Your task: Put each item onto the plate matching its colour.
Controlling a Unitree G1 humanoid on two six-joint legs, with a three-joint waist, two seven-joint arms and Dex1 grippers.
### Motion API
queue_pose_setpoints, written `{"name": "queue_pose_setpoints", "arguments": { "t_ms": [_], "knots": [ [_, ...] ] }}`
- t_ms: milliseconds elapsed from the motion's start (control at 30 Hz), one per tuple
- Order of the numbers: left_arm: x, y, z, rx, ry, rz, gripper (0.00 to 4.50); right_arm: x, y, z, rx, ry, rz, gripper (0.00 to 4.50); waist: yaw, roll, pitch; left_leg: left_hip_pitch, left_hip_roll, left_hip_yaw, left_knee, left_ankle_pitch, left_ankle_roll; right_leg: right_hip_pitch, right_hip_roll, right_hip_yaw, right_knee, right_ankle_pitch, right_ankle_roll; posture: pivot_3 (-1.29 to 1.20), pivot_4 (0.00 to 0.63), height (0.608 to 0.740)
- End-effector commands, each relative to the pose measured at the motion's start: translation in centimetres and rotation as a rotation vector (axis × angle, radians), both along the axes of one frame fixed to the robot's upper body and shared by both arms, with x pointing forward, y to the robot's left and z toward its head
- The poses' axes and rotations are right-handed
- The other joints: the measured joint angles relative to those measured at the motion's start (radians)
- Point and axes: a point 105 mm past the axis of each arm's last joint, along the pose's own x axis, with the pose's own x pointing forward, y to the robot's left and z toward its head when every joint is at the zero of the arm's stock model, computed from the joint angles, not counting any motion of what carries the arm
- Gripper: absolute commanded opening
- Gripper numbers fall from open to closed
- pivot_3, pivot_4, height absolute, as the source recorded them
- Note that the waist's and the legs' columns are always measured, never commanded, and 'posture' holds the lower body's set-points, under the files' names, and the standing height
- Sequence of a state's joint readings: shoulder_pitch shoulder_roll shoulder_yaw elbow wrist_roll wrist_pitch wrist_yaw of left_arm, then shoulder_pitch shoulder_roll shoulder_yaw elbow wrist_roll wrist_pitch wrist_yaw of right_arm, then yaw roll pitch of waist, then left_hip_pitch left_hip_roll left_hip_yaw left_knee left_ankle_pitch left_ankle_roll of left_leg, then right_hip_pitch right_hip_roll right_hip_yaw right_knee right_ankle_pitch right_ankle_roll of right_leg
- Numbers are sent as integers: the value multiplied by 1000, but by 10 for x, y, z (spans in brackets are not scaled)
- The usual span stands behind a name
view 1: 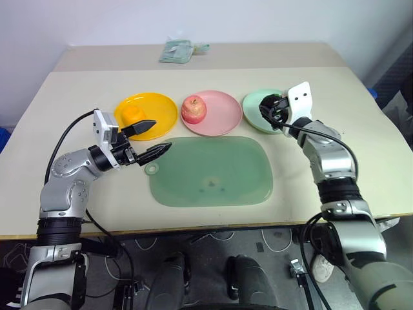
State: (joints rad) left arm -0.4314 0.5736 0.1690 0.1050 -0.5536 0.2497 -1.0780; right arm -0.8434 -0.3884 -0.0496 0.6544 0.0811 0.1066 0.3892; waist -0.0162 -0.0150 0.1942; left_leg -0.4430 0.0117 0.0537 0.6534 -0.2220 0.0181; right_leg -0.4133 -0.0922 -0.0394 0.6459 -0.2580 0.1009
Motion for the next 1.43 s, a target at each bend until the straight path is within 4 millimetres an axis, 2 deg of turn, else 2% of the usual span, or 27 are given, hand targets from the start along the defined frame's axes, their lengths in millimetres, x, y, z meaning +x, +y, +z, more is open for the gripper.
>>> {"name": "queue_pose_setpoints", "arguments": {
  "t_ms": [33,133,200,267,367,433,500,567,633,733,800,867,967,1067,1267,1433],
  "knots": [
    [-7,-6,10,3,-40,-26,4500,11,3,8,58,-26,-13,2734,-2,0,0,0,0,0,0,0,0,0,0,0,0,0,0,0,150,740],
    [-13,-4,10,-3,-31,-24,4500,14,4,10,80,-35,11,3632,-1,0,0,0,0,1,-1,0,0,-1,0,1,0,0,0,0,150,740],
    [-19,-2,9,-6,-4,-38,4500,9,17,20,46,-94,96,4471,-2,0,0,0,0,1,-2,0,0,-1,0,1,0,0,0,0,150,740],
    [-30,2,8,5,19,-79,4500,1,29,28,44,-134,199,4471,-3,0,0,0,0,1,-2,0,0,-1,0,1,0,0,0,0,150,740],
    [-37,20,11,13,63,-83,4500,-15,46,35,75,-153,366,4471,-4,1,0,0,1,1,-2,0,0,-2,1,1,0,0,0,0,150,740],
    [-41,25,10,34,79,-91,4500,-28,53,42,116,-162,460,4471,-2,1,0,0,2,0,-3,0,-1,-2,1,1,0,0,0,0,150,740],
    [-46,25,8,45,91,-98,4500,-50,62,53,156,-170,606,4471,2,1,0,0,1,0,-3,0,-1,-1,0,1,0,0,0,0,150,740],
    [-46,25,5,50,83,-80,4500,-68,65,55,160,-145,712,4471,5,1,0,0,1,0,-2,0,-1,-1,-1,1,0,0,0,0,150,740],
    [-46,25,2,46,78,-64,4500,-83,66,43,127,-58,801,4471,9,1,0,0,0,0,-2,0,-1,-1,-1,1,0,0,0,0,150,740],
    [-47,21,-4,47,81,-53,4500,-111,60,1,-66,157,948,4471,9,0,0,0,0,0,-2,0,-1,-1,-4,1,-1,0,0,0,150,740],
    [-48,22,-9,58,78,-35,4500,-122,57,-15,-155,200,990,4471,5,0,0,1,-1,-1,-3,0,-1,-1,-4,0,-1,0,0,0,150,740],
    [-46,21,-9,55,69,-19,4500,-125,57,-13,-141,205,1015,4471,-2,1,0,1,0,0,-3,0,-1,-1,-4,1,-1,0,0,0,150,740],
    [-44,24,-7,38,32,10,4500,-125,55,-19,-244,181,1001,4471,-1,1,1,1,0,1,-3,0,-1,-3,-4,3,1,0,-1,0,150,740],
    [-44,23,-7,25,29,4,4500,-127,47,-13,-249,143,977,4471,6,1,0,0,0,2,-3,0,-1,-3,-3,3,1,0,-1,0,150,740],
    [-39,10,-13,16,38,-28,4500,-131,39,-14,-239,132,912,4471,15,1,0,0,-1,1,-2,0,-1,-2,-4,2,0,0,-1,0,150,740],
    [-39,1,-20,7,42,-36,4500,-127,45,-10,-244,117,898,4471,10,1,0,0,-1,1,-2,0,-1,-2,-5,2,0,0,-1,0,150,740]
  ]
}}
